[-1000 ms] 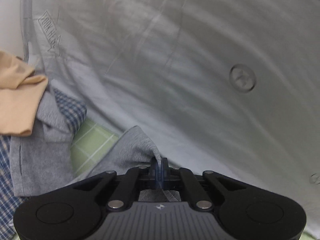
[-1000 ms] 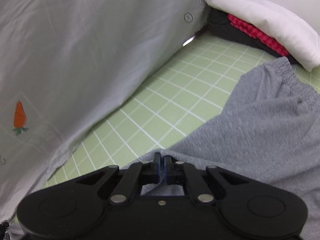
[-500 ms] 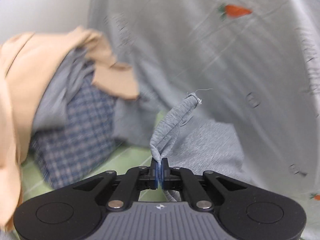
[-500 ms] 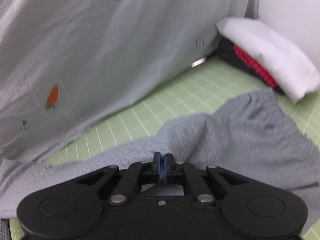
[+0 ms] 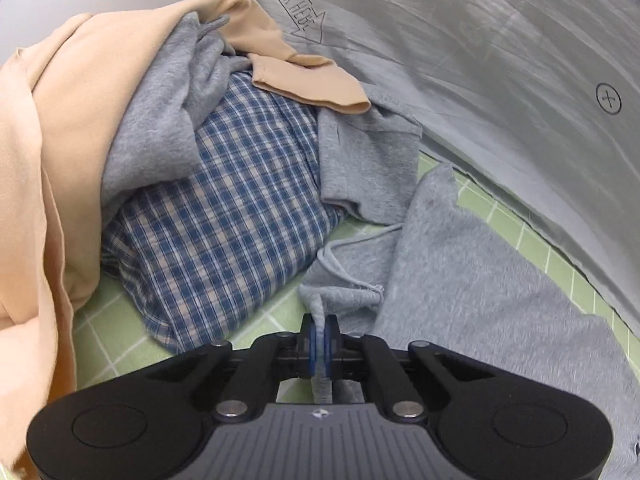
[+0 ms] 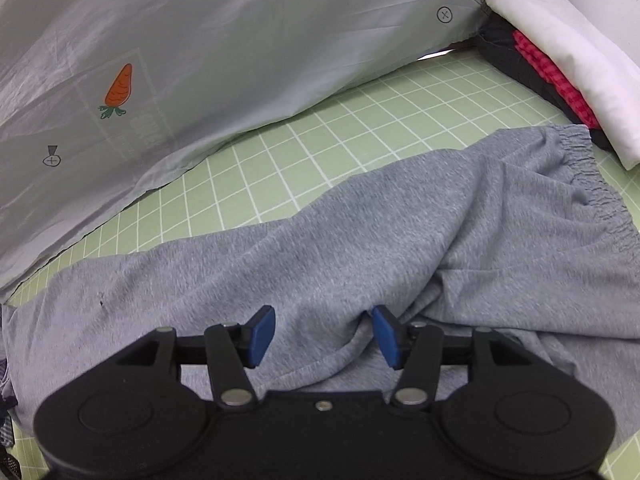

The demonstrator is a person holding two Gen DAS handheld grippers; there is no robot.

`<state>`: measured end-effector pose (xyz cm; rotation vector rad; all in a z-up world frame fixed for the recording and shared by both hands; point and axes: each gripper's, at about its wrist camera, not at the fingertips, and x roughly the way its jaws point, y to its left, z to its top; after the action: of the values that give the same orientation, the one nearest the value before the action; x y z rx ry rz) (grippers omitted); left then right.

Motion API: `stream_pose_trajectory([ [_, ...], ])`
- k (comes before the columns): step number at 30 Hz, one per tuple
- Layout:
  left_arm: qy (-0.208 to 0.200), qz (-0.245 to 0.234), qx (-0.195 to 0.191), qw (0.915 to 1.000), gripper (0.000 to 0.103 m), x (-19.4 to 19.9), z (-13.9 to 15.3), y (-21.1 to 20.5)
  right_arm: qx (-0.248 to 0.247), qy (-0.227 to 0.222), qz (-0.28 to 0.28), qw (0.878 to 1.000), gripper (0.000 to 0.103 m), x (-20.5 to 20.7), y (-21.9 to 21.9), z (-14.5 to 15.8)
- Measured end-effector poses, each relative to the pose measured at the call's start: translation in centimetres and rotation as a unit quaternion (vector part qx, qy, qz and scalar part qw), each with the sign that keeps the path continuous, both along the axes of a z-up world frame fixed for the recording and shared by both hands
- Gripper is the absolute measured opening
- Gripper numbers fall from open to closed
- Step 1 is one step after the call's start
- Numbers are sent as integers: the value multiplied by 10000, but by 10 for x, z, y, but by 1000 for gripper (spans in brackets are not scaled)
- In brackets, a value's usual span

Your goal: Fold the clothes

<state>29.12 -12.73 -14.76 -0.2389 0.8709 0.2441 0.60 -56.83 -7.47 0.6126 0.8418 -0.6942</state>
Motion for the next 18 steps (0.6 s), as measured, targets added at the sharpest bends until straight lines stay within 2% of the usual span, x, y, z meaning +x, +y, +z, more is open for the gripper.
stream_pose_trajectory([
  [4, -4, 432, -171, 9989, 6, -5, 4, 19, -158, -180, 131, 9996, 71, -11, -1, 13],
  [5, -20, 428, -171, 9989, 9, -9, 7, 20, -190, -213, 157, 9995, 73, -16, -2, 16],
  [7, -18, 245, -163, 9996, 24, -21, 16, 18, -199, -265, 151, 9993, 79, -32, -6, 21],
  [8, -33, 89, -209, 9997, 42, -32, 22, 15, -141, -284, 110, 9994, 85, -41, -10, 23],
  [9, -67, -71, -257, 9996, 55, -44, 29, 12, -86, -309, 52, 9995, 89, -53, -13, 24],
  [12, -198, -714, -304, 9968, 68, -87, 47, -7, 86, -307, -184, 9993, 98, -99, -19, 12],
  [15, -69, -1370, -291, 9901, 72, -139, 54, -33, 15, -120, -452, 9989, 99, -147, -29, -3],
  [18, 402, -2019, -358, 9779, 72, -201, 42, -66, -210, 132, -660, 9975, 99, -193, -39, -16],
])
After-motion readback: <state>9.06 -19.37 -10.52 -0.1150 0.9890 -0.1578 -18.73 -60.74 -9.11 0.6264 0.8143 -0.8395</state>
